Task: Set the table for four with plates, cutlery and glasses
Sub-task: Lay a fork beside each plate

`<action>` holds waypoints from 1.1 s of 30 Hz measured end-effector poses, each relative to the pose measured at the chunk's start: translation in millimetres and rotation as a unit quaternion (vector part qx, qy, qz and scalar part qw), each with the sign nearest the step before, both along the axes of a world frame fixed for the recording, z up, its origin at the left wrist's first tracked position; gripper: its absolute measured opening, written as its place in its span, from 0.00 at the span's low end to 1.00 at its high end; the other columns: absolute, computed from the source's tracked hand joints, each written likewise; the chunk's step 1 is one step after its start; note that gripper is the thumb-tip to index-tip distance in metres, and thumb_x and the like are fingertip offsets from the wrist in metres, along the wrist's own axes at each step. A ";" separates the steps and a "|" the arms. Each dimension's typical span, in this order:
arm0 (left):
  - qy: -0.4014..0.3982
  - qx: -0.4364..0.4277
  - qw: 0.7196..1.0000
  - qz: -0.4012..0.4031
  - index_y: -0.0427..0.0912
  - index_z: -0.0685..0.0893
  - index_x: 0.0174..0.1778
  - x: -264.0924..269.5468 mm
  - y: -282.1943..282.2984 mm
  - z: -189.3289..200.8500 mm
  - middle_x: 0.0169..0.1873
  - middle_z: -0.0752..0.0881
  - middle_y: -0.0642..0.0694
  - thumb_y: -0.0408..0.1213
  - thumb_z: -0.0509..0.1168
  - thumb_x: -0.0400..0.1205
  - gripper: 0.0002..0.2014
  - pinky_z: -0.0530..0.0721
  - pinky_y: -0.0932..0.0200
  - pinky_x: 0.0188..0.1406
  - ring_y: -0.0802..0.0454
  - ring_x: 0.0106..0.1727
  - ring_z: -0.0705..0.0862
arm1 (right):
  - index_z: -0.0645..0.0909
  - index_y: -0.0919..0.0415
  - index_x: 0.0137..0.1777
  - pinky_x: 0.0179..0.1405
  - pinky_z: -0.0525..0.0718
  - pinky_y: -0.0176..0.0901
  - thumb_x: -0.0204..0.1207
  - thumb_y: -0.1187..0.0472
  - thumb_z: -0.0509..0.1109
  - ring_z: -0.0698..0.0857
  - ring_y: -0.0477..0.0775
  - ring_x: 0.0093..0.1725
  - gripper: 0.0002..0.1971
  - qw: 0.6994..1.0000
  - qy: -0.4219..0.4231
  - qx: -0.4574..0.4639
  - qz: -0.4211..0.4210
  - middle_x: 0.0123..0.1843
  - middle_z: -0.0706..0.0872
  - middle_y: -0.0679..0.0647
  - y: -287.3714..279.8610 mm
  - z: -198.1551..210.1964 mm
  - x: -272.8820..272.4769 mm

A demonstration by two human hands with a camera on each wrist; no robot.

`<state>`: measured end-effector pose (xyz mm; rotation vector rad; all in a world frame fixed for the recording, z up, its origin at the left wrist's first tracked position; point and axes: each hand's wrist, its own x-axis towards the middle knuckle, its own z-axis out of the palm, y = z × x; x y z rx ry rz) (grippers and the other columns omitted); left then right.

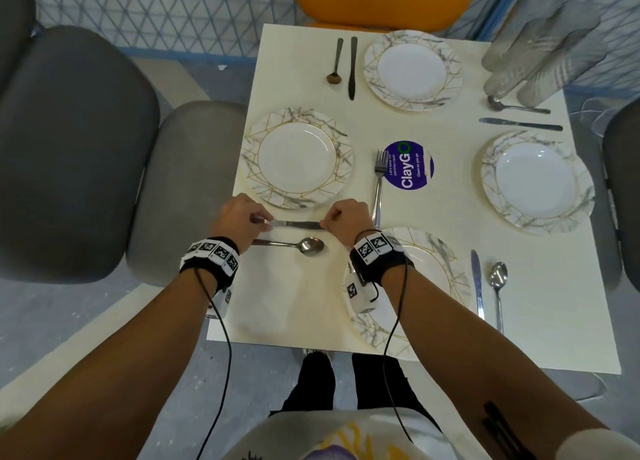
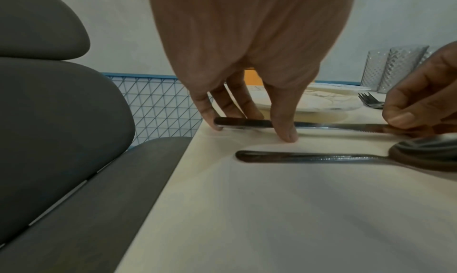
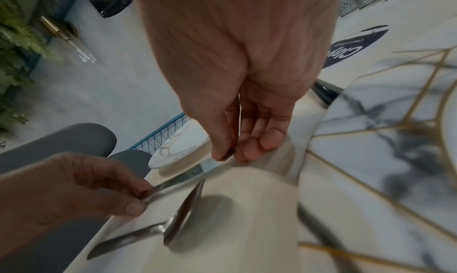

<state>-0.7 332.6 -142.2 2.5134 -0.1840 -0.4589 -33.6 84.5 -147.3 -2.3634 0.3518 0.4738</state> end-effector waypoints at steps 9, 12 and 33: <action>-0.007 -0.026 1.000 0.008 0.52 0.96 0.46 0.4 5.6 -9.8 0.40 0.85 0.53 0.36 0.84 0.73 0.09 0.84 0.52 0.54 0.48 0.51 0.84 | 0.85 0.56 0.35 0.32 0.80 0.30 0.73 0.59 0.80 0.83 0.46 0.33 0.08 1.000 0.001 0.009 -0.015 0.39 0.88 0.50 0.8 -3.5 2.4; -0.006 -0.026 1.000 0.005 0.50 0.96 0.44 -0.8 4.7 -13.0 0.42 0.86 0.49 0.35 0.83 0.73 0.07 0.79 0.54 0.56 0.48 0.53 0.82 | 0.87 0.58 0.37 0.35 0.81 0.33 0.73 0.60 0.81 0.84 0.46 0.34 0.07 1.000 0.005 0.010 -0.023 0.39 0.88 0.51 0.9 -4.3 3.3; -0.101 -0.107 0.989 0.026 0.45 0.90 0.48 18.5 -91.0 48.2 0.34 0.89 0.55 0.45 0.71 0.85 0.07 0.88 0.58 0.41 0.58 0.34 0.87 | 0.90 0.61 0.47 0.54 0.89 0.46 0.77 0.56 0.75 0.89 0.51 0.45 0.08 0.990 -0.080 0.069 -0.096 0.42 0.91 0.50 -79.9 35.5 27.1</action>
